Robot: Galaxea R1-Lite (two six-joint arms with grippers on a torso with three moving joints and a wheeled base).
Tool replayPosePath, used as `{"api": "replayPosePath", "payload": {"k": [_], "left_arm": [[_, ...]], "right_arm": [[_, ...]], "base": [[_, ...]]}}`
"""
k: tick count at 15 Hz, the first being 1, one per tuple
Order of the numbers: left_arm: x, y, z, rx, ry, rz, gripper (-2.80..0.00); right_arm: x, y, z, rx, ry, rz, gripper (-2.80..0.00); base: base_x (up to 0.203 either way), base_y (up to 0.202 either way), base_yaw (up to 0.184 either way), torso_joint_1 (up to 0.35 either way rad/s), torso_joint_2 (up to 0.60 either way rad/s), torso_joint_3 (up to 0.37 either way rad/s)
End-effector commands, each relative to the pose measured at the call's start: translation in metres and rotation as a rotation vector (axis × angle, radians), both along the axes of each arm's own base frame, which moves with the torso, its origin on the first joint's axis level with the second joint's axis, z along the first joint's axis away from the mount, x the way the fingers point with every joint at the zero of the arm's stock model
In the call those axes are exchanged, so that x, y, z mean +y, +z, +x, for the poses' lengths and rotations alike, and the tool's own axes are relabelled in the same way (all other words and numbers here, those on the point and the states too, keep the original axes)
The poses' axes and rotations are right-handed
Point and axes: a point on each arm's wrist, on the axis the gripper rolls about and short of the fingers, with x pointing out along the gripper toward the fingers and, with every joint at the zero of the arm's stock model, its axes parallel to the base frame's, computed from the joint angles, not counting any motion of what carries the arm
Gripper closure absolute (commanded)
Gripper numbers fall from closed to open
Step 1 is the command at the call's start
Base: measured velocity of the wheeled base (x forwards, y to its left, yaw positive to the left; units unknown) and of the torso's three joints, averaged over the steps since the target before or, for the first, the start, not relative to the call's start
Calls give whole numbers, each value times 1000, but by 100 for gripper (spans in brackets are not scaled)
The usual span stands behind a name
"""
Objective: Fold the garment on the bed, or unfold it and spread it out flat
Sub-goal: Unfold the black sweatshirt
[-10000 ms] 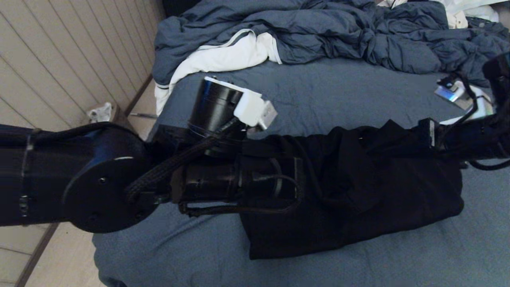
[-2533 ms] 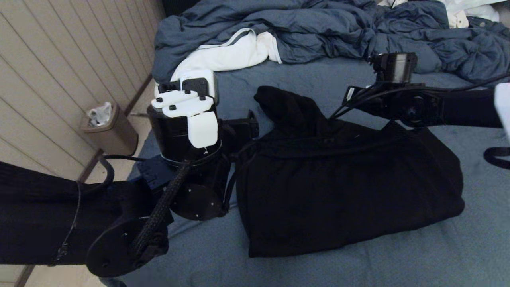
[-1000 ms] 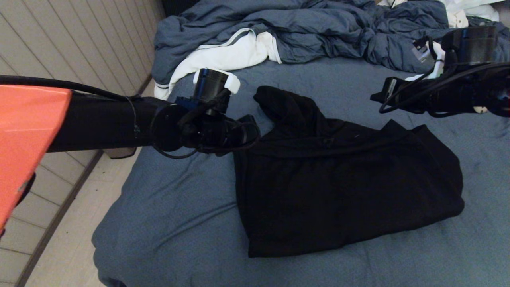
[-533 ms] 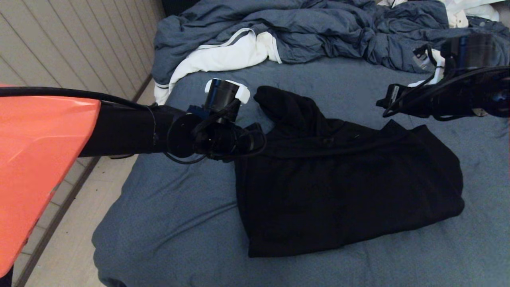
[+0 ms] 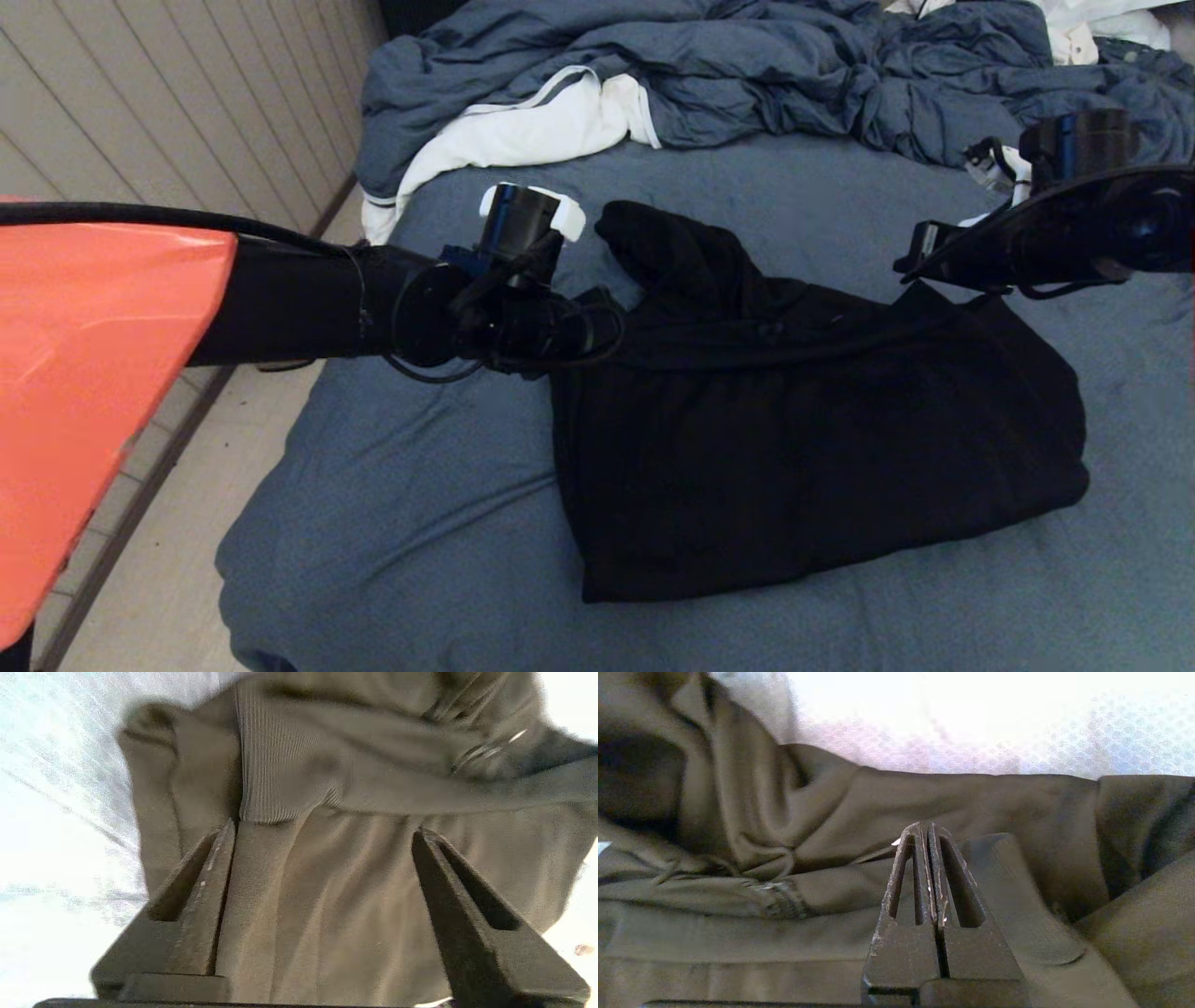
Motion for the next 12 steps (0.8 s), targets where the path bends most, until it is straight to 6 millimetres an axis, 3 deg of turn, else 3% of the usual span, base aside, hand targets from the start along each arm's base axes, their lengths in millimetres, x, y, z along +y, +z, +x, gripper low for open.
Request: {"api": "replayPosePath", "payload": {"k": [1,6,8,12], "left_arm": [[-5,-14,7,22,5,18,-280],[15,-35,36,7,42,107,-280],[30,-31,46,-13,65,118,-280],[34,-30,50,-26,69,125,-280]], "right_arm": [[-1,-2,2,5,-1,3,0],[-2,2,-1,-6,-4,1,0],[-2,2,-1,-9,-4,1,0],[-2,2,-2,-7,-4,0,0]], "base": [[0,0,0,0,0,0],[0,0,0,0,0,0],[0,0,0,0,0,0],[0,0,0,0,0,0]]}}
